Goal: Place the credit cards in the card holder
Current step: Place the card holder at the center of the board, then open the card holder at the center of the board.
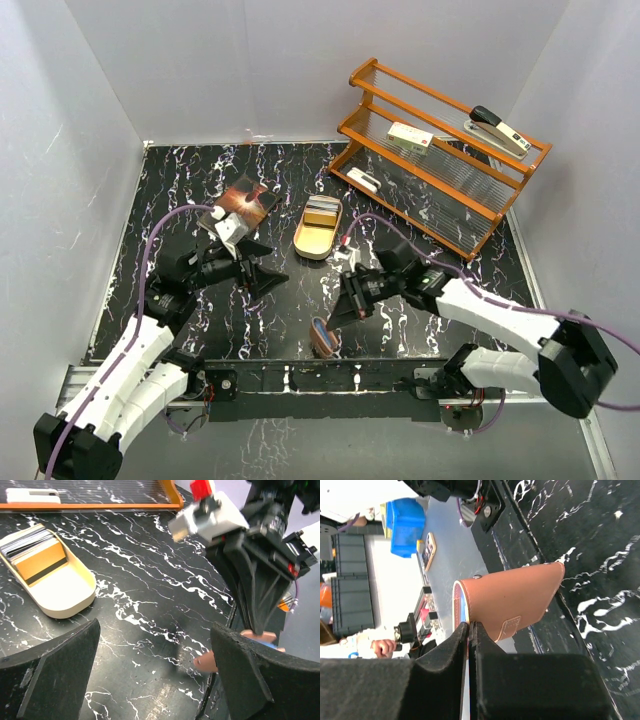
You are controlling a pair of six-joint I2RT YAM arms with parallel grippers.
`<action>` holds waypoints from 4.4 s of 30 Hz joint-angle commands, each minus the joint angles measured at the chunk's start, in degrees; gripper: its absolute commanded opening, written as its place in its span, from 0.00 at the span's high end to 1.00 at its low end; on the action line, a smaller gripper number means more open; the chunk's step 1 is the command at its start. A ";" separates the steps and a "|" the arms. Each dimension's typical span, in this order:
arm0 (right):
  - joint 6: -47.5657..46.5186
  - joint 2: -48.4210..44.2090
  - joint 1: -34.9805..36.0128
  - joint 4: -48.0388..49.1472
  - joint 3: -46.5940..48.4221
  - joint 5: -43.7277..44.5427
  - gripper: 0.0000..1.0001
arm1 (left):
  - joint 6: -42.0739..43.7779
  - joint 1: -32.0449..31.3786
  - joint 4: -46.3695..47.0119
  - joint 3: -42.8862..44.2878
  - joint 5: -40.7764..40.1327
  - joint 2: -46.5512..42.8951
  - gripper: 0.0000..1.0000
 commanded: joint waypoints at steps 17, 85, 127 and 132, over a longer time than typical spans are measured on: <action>-21.62 28.51 3.87 -18.66 24.48 33.15 0.96 | -9.53 0.27 -2.69 -0.43 -20.87 -4.32 0.09; -1.05 32.35 17.58 -14.59 20.58 62.30 1.00 | -36.62 0.23 -14.60 -0.50 -20.24 17.38 0.28; 6.57 15.69 15.46 13.67 9.15 44.22 0.99 | -36.41 0.23 -9.07 -1.82 -11.25 25.11 0.25; 5.67 14.39 14.94 8.37 7.48 48.86 0.99 | -35.03 0.19 -11.07 -1.44 -12.82 26.51 0.27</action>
